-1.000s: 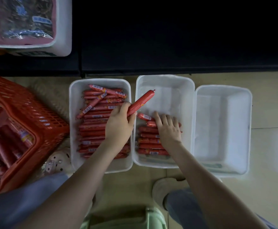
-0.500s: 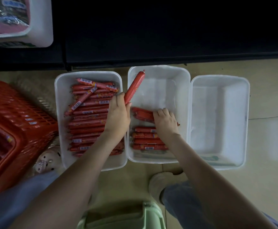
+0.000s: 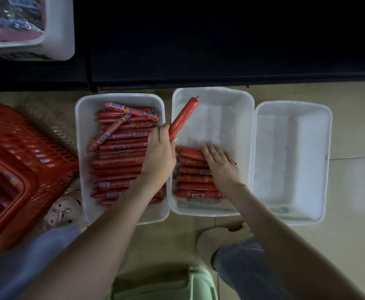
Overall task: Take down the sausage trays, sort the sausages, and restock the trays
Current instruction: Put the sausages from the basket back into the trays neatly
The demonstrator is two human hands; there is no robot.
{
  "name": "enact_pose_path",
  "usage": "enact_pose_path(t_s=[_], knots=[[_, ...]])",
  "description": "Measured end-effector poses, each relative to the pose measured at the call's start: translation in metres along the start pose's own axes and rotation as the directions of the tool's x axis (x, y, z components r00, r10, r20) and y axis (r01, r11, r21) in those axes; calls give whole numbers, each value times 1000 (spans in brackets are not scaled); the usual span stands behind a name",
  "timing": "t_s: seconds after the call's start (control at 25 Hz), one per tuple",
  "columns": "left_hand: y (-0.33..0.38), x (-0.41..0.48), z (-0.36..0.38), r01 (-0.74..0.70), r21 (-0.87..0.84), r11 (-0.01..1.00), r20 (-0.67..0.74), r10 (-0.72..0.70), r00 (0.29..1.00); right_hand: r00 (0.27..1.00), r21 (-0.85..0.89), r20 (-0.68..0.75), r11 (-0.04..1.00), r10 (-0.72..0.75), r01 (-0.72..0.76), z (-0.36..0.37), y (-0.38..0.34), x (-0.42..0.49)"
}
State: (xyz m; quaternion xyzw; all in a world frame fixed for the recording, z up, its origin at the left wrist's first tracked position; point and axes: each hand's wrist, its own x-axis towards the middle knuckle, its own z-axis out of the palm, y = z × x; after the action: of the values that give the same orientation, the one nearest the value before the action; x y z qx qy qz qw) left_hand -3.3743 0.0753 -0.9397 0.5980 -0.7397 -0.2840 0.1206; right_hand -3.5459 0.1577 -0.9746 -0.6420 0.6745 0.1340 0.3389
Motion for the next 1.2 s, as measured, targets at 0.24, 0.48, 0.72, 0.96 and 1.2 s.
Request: enact_pose_path(t_s=[0.24, 0.48, 0.72, 0.96, 1.2], knots=[[-2, -2, 6, -34, 74, 997, -44, 37, 998, 987, -174, -92, 978, -132, 114, 29, -15, -18], [-4, -5, 10, -85, 144, 986, -22, 89, 996, 1000, -148, 11, 989, 9, -7, 9, -12, 30], [8, 10, 10, -203, 221, 954, -2, 209, 978, 986, -71, -76, 987, -149, 144, -2, 1, 7], [30, 35, 50, -477, 385, 790, 362, 347, 865, 882, 30, -455, 992, 124, -124, -11, 5, -1], [20, 22, 73, -366, 371, 854, 659, 36, 751, 986, -160, -45, 973, 158, -164, -6, 7, 18]])
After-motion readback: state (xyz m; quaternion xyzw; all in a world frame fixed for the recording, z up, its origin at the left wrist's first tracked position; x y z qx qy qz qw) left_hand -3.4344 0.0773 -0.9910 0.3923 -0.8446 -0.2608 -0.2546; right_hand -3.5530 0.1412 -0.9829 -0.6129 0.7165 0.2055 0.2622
